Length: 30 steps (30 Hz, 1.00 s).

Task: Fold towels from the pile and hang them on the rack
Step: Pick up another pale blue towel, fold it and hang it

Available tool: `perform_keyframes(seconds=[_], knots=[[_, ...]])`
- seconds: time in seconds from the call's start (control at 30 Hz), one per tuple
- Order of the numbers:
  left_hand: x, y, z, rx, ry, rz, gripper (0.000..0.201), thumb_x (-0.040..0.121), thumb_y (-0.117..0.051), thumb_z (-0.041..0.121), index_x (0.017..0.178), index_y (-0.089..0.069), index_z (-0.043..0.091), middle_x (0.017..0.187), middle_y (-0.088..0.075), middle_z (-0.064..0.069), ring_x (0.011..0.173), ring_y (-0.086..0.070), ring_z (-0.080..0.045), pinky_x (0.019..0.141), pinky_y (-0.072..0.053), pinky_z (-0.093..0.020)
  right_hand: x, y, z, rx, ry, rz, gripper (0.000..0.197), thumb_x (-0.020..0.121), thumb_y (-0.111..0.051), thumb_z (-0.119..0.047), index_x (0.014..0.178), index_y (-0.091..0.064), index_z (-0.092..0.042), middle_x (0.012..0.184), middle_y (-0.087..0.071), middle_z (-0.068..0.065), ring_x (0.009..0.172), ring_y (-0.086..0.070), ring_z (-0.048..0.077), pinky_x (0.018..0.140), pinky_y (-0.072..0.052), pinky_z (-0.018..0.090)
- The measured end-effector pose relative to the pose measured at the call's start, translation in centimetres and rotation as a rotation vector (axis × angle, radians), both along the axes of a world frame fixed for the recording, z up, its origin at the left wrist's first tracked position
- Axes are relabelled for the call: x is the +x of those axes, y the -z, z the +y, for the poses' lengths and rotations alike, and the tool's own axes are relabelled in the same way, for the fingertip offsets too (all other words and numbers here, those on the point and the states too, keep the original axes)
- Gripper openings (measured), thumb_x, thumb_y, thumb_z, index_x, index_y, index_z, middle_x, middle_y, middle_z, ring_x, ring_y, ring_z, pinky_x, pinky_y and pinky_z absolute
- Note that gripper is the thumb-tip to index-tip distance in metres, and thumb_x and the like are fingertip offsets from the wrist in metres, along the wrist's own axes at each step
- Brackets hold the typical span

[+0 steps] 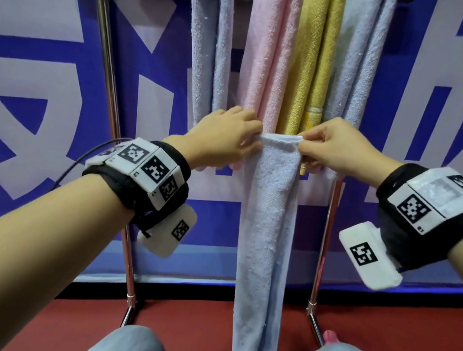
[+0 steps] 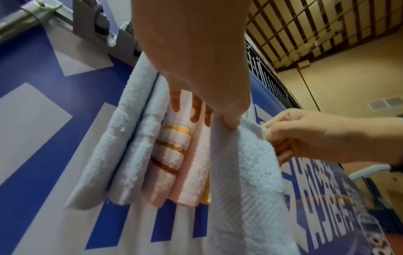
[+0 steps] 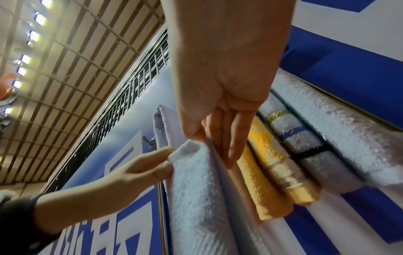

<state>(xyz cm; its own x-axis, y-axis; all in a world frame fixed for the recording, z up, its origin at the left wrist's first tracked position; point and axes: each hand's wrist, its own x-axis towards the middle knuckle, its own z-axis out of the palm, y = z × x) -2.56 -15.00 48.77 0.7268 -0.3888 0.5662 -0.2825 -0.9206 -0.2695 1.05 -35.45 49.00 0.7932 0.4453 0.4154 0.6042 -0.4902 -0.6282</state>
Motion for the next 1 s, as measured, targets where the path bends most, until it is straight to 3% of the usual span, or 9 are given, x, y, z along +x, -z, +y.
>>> perform_keyframes(seconds=[0.17,0.37,0.43,0.53,0.63,0.7,0.77,0.87,1.0], knots=[[-1.0,-2.7,-1.3,-0.293,0.008,0.050,0.018,0.100,-0.033,0.029,0.089,-0.032,0.014,0.090,-0.043,-0.001,0.083,-0.043,-0.021,0.069,-0.029,-0.032,0.0,-2.2,0.3,0.100,0.027,-0.151,0.024,0.088,-0.056,-0.008,0.098,-0.069,0.009,0.083,-0.065,0.029,0.070,-0.057,0.021,0.058,-0.055,0.019],[-2.4,-7.4,-1.7,-0.225,0.058,-0.206,0.022,0.101,-0.030,0.031,0.101,-0.037,0.010,0.095,-0.039,0.000,0.081,-0.037,-0.018,0.070,-0.023,-0.029,-0.6,-6.6,0.4,0.292,0.001,-0.338,0.029,0.089,-0.055,-0.009,0.099,-0.065,0.015,0.094,-0.064,0.036,0.065,-0.059,0.020,0.069,-0.057,0.041],[-2.6,-8.3,-0.7,-0.171,0.072,-0.220,0.024,0.101,-0.031,0.030,0.102,-0.040,0.008,0.095,-0.039,0.000,0.082,-0.038,-0.018,0.070,-0.024,-0.029,-0.5,-7.3,0.6,0.308,-0.023,-0.362,0.028,0.090,-0.053,-0.008,0.100,-0.066,0.015,0.092,-0.067,0.032,0.059,-0.059,0.013,0.058,-0.056,0.026],[-2.3,-7.9,0.2,0.029,-0.156,-0.015,0.019,0.100,-0.031,0.031,0.091,-0.036,0.015,0.096,-0.049,-0.005,0.081,-0.045,-0.024,0.066,-0.028,-0.034,0.0,-6.5,2.1,0.070,0.061,-0.365,0.028,0.087,-0.052,-0.011,0.083,-0.069,0.010,0.059,-0.064,0.008,0.047,-0.056,0.004,0.040,-0.039,0.008],[-3.1,-8.3,0.5,0.011,-0.176,-0.071,0.019,0.099,-0.032,0.031,0.086,-0.034,0.016,0.095,-0.051,-0.006,0.081,-0.046,-0.027,0.064,-0.028,-0.035,0.2,-6.8,2.8,0.027,0.092,-0.389,0.027,0.085,-0.051,-0.012,0.071,-0.067,0.006,0.065,-0.062,0.017,0.059,-0.059,0.019,0.050,-0.043,0.017],[-4.4,-9.1,0.8,-0.077,-0.100,-0.175,0.021,0.097,-0.031,0.034,0.087,-0.035,0.016,0.089,-0.047,-0.003,0.078,-0.042,-0.025,0.067,-0.028,-0.035,-0.5,-8.0,2.2,0.156,-0.013,-0.350,0.024,0.085,-0.051,-0.009,0.077,-0.067,0.007,0.067,-0.057,0.015,0.060,-0.056,0.016,0.060,-0.052,0.028],[-5.0,-9.4,1.5,-0.095,-0.075,-0.192,0.021,0.095,-0.031,0.036,0.087,-0.035,0.017,0.086,-0.047,-0.002,0.077,-0.041,-0.024,0.067,-0.028,-0.035,-1.0,-8.7,1.9,0.191,-0.132,-0.307,0.023,0.087,-0.050,-0.005,0.084,-0.066,0.010,0.068,-0.055,0.011,0.053,-0.053,0.007,0.058,-0.051,0.024],[-4.4,-8.5,2.0,0.002,-0.240,-0.068,0.020,0.100,-0.032,0.032,0.086,-0.033,0.017,0.093,-0.056,-0.008,0.076,-0.044,-0.027,0.062,-0.026,-0.034,-0.5,-8.1,3.5,0.010,-0.017,-0.397,0.025,0.084,-0.052,-0.008,0.081,-0.068,0.012,0.066,-0.059,0.012,0.043,-0.049,0.001,0.052,-0.043,0.017],[-4.9,-8.6,1.7,-0.050,-0.163,-0.179,0.019,0.101,-0.031,0.031,0.088,-0.032,0.017,0.087,-0.049,-0.002,0.076,-0.043,-0.028,0.061,-0.024,-0.034,-0.4,-8.2,3.5,0.136,-0.037,-0.321,0.025,0.085,-0.052,-0.006,0.084,-0.069,0.012,0.064,-0.058,0.010,0.042,-0.051,0.002,0.063,-0.056,0.034]])
